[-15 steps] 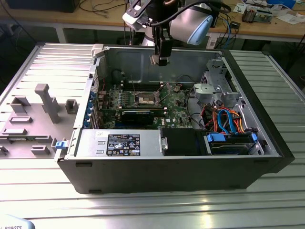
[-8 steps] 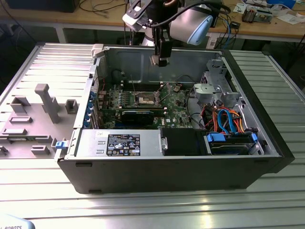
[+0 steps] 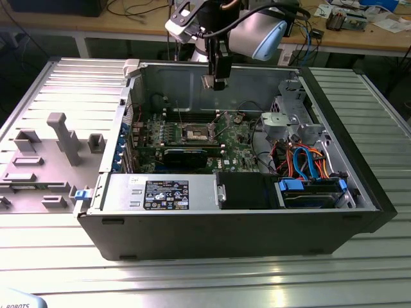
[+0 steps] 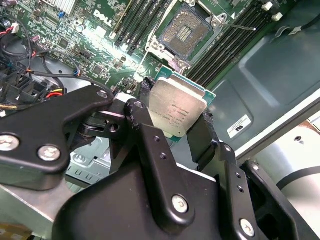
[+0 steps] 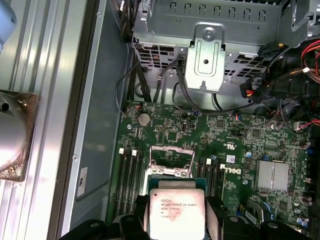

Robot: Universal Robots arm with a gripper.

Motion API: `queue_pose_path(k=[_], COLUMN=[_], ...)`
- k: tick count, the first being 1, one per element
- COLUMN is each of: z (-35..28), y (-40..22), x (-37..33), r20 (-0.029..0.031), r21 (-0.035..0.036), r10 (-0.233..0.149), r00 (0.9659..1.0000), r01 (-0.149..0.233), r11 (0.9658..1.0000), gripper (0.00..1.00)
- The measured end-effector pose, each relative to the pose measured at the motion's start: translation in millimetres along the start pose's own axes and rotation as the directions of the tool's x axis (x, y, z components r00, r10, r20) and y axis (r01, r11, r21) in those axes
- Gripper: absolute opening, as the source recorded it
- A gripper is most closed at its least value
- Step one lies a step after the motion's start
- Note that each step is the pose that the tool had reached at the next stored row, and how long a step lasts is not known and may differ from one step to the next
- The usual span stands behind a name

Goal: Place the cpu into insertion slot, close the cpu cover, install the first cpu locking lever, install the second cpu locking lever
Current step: 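Place the cpu into insertion slot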

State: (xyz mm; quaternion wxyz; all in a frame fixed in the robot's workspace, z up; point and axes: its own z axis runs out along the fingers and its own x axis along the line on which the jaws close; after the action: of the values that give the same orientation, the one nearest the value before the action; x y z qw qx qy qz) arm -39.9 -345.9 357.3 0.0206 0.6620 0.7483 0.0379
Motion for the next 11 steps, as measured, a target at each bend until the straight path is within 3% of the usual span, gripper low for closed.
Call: queue_pose_path(k=[11], z=[3.8], y=[-0.3], x=[-0.1], r20=[0.0], r21=[0.0], r10=[0.0], r00=[1.0], r01=[0.0], r11=[1.0], gripper=[0.54])
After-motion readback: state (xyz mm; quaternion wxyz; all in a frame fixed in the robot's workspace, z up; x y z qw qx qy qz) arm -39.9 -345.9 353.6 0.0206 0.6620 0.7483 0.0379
